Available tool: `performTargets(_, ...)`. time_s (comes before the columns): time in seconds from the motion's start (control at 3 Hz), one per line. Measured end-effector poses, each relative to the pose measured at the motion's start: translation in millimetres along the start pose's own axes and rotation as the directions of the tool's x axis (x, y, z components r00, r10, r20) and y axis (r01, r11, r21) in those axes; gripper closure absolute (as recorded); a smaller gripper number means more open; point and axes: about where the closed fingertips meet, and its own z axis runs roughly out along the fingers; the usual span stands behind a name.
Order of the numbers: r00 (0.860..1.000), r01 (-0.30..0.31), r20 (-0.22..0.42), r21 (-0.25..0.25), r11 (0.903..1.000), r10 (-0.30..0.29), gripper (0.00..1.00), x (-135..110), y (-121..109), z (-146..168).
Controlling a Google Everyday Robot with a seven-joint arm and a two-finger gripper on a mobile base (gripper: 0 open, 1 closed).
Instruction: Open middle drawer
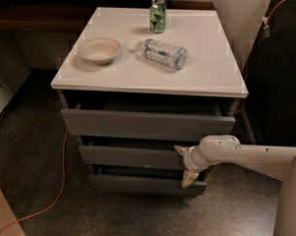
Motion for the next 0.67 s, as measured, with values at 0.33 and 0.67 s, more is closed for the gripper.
performTargets(0.33,1.000,-0.016,-0.013,-0.003,0.9999,0.016,0.36,2.2,0.0,6.4)
performTargets(0.67,0.999,-0.032,-0.015,-0.013,0.9994,0.032,0.59,2.0,4.5,9.7)
